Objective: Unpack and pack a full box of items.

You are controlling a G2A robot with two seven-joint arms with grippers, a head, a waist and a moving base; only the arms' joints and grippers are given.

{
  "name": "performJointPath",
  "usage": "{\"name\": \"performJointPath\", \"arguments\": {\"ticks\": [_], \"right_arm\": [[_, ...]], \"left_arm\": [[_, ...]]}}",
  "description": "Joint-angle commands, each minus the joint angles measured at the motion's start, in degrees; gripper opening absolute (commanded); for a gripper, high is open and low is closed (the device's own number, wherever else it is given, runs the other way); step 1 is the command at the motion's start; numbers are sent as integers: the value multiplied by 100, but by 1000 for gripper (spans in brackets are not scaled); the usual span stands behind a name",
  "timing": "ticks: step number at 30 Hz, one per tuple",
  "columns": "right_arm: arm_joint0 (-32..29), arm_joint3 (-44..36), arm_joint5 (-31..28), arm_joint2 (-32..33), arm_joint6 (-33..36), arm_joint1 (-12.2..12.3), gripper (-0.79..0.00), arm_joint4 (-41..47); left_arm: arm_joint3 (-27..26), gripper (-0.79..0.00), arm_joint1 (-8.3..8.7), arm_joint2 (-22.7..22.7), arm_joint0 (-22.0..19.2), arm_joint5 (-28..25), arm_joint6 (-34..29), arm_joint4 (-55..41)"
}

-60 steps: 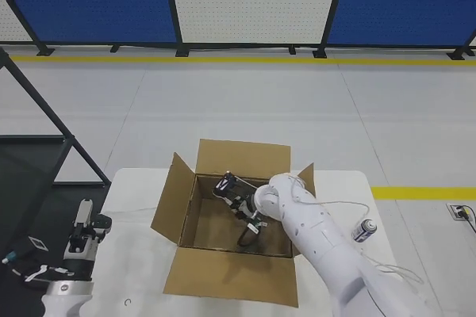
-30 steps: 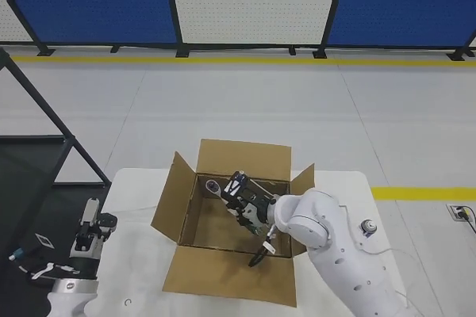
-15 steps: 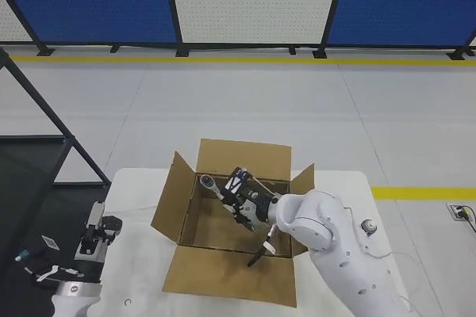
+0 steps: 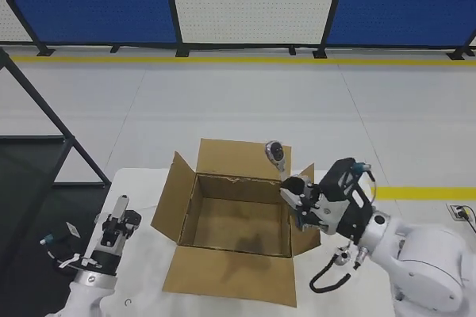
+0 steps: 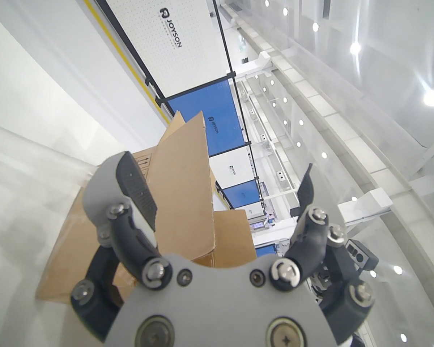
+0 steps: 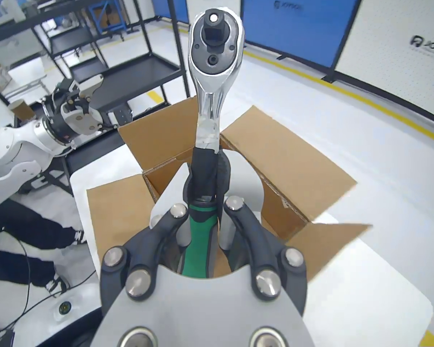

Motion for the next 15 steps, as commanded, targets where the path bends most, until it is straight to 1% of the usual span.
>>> {"name": "performJointPath", "arguments": {"ticks": [1, 4, 9, 12, 15], "right_arm": [[-386, -294, 98, 433, -45, 35, -785, 54], [-962, -530, 211, 1025, -125, 85, -785, 141], [-1902, -567, 333, 1797, -220, 139, -785, 348], [-2377, -425, 428, 2127, -211, 163, -785, 472], [-2750, -181, 503, 2298, -130, 184, -785, 598]], "left_arm": [[28, 0, 0, 86, -78, 20, -44, 37], [60, 0, -1, 200, -188, 45, -81, 88], [111, 0, -1, 282, -309, 72, -75, 117], [177, 0, 3, 271, -374, 78, -58, 114], [253, 0, 5, 264, -438, 104, -33, 110]]}}
